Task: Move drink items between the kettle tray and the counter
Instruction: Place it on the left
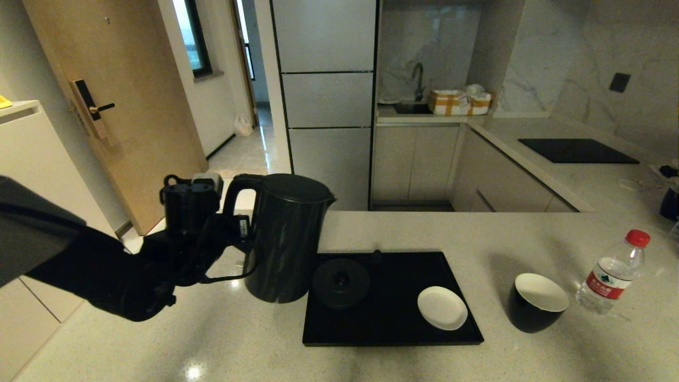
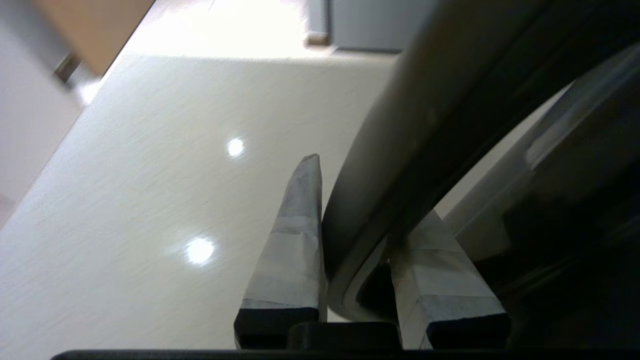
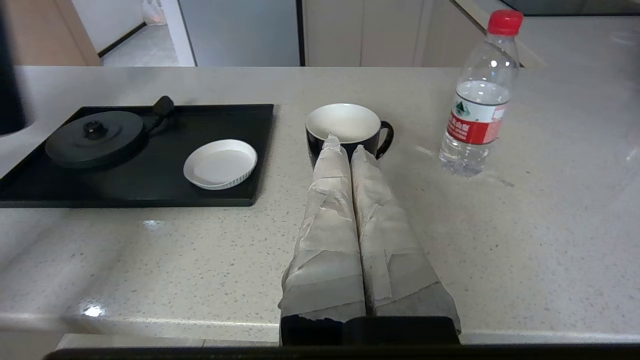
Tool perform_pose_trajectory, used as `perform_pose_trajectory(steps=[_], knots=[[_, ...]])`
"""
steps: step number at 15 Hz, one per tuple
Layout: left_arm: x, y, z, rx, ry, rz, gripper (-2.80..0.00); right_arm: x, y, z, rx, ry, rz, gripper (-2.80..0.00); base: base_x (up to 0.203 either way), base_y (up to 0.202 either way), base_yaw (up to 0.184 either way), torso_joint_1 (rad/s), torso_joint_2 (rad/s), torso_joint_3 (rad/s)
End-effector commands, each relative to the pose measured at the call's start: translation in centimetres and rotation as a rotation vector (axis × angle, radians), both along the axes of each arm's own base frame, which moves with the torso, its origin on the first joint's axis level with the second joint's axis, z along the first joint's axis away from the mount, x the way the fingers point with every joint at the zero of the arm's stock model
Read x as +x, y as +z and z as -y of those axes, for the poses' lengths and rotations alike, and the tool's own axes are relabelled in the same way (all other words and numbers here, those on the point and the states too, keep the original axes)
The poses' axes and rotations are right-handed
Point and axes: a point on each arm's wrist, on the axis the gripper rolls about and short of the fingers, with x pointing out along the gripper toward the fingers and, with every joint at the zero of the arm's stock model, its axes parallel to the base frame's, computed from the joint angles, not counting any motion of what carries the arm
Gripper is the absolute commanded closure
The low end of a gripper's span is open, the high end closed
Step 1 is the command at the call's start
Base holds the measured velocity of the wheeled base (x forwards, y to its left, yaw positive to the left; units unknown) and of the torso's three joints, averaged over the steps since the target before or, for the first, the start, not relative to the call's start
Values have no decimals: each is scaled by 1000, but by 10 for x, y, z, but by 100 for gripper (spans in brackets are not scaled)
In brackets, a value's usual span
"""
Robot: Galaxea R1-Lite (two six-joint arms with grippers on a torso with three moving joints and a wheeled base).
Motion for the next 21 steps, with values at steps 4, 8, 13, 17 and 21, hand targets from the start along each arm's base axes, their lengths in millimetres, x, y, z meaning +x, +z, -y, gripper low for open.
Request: perform_pose_trajectory(steps=[4, 8, 13, 17, 21], knots=[[-27, -19, -82, 7, 111, -25, 0, 0, 0, 0, 0, 0, 0, 0, 0, 0, 0, 0, 0, 0], [-32, -49, -107, 73, 102, -53, 0, 0, 0, 0, 0, 0, -1, 0, 0, 0, 0, 0, 0, 0], [-49, -80, -105, 133, 44, -75, 0, 0, 0, 0, 0, 0, 2, 0, 0, 0, 0, 0, 0, 0], [-60, -95, -101, 167, 16, -105, -280, 0, 0, 0, 0, 0, 0, 0, 0, 0, 0, 0, 0, 0], [-61, -97, -101, 165, 10, -117, -280, 0, 0, 0, 0, 0, 0, 0, 0, 0, 0, 0, 0, 0]])
